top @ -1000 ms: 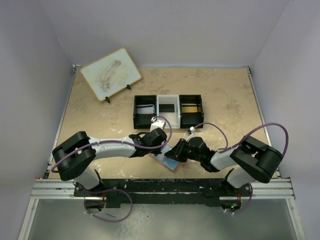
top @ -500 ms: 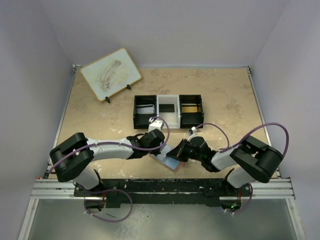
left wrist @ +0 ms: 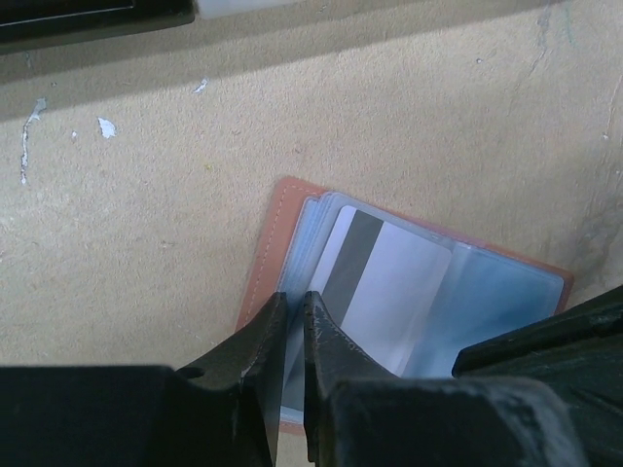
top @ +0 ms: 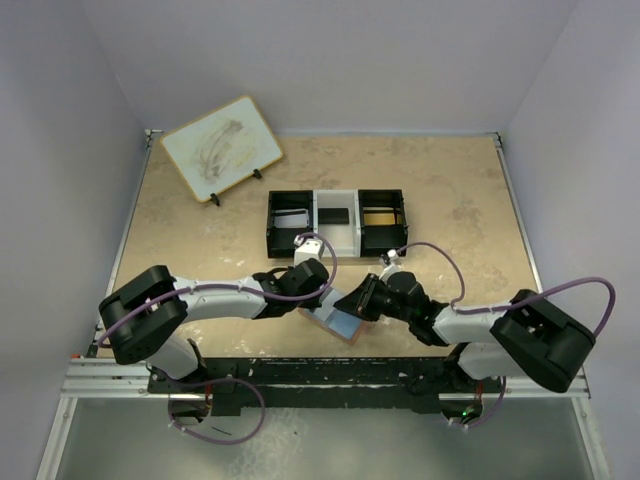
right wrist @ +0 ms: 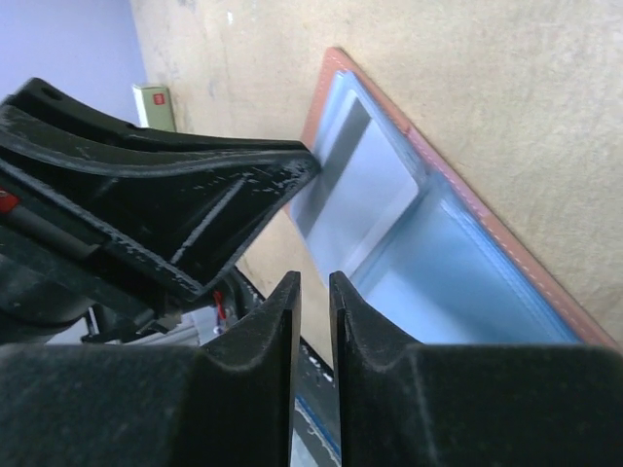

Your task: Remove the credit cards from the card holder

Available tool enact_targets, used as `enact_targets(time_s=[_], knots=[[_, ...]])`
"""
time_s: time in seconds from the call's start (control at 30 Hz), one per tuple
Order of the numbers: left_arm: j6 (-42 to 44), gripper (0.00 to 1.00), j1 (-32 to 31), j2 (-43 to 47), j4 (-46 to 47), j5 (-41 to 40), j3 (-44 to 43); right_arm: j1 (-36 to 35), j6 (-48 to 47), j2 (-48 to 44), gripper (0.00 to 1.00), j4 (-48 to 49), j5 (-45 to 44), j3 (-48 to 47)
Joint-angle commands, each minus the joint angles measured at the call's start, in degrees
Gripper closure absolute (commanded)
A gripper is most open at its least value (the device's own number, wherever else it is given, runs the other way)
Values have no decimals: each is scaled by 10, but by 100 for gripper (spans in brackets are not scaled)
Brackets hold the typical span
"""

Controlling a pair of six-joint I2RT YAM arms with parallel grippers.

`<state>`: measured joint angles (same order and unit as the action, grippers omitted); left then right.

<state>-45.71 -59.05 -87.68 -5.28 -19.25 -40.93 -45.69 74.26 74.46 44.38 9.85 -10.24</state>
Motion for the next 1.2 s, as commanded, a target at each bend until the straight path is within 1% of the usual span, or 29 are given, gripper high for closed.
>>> enact_targets(time_s=[0.0, 0.1, 0.17, 0.33, 0.43, 0.47, 0.53, 0.6, 0.63, 0.77, 1.0, 1.17], knots=[[-2, 92, -1, -7, -43, 0, 20, 3, -8, 9, 76, -11, -2, -2], [0, 93, -1, -7, -47, 3, 17, 3, -5, 44, 75, 29, 8, -9], [0, 94, -1, -7, -48, 5, 16, 3, 0, 85, 75, 63, 17, -15], [-4, 94, -2, -5, -43, 12, 20, 4, 29, 196, 74, 179, 44, -19], [-7, 95, -2, -3, -40, 18, 25, 4, 47, 255, 74, 279, 56, -6], [-9, 95, -4, -3, -40, 19, 28, 4, 53, 271, 77, 306, 57, -2], [-13, 95, -5, 0, -40, 17, 32, 4, 63, 293, 88, 358, 58, 10], [-16, 95, -5, 2, -40, 15, 35, 4, 68, 300, 97, 373, 52, 19], [-16, 96, -5, 5, -40, 14, 36, 4, 69, 298, 100, 373, 49, 22], [-17, 96, -5, 8, -43, 11, 36, 6, 59, 266, 100, 330, 38, 24], [-20, 97, -6, 18, -54, 5, 36, 9, 27, 157, 100, 178, 8, 29], [-25, 97, -6, 27, -54, -2, 41, 9, 7, 91, 100, 90, -4, 31]])
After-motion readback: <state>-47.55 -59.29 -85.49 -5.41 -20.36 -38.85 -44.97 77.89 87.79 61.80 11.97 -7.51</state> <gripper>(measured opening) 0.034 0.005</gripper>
